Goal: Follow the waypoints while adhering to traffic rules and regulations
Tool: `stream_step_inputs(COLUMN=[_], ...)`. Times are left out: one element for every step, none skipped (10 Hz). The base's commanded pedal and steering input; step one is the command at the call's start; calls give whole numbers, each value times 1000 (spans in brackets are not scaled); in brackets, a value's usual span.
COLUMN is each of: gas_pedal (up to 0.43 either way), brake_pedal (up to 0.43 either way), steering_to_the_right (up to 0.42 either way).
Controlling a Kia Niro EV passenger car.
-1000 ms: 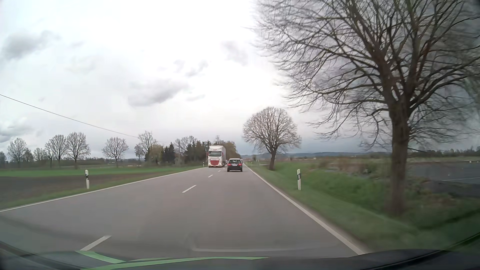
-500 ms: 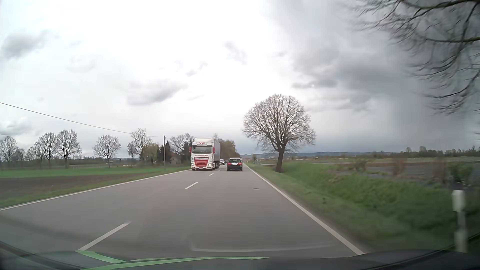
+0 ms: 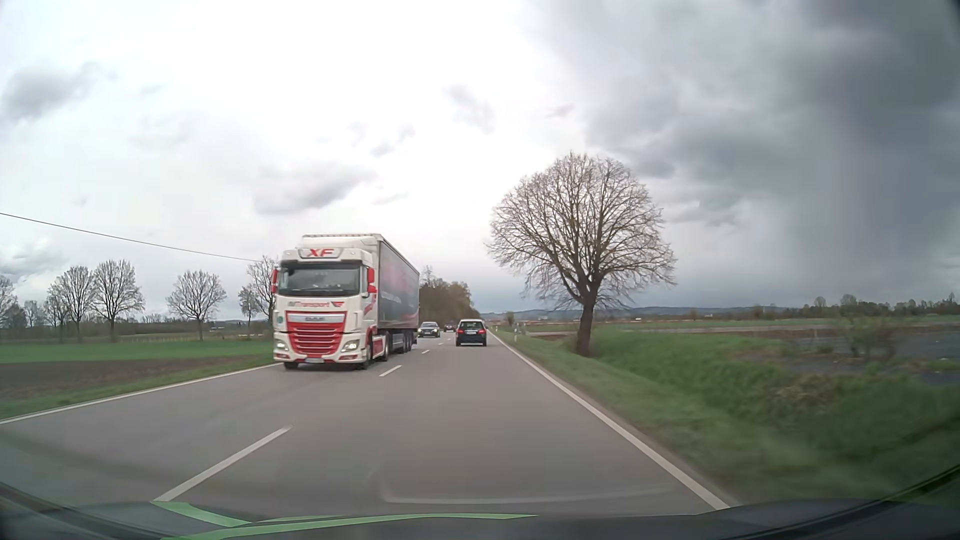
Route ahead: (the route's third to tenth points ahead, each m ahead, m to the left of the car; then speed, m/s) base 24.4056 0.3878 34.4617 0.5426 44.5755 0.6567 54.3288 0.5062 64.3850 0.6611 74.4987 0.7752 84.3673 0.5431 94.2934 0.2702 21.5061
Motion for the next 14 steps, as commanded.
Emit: stream_step_inputs(gas_pedal=[59, 59, 59, 59, 59, 59, 59, 59, 59, 67, 67, 67, 79, 87], brake_pedal=[0, 0, 0, 0, 0, 0, 0, 0, 0, 0, 0, 0, 0, 0], steering_to_the_right=[-1, -1, -1, -1, -1, -1, -1, -1, -1, -1, -1, -1, -1, -1])
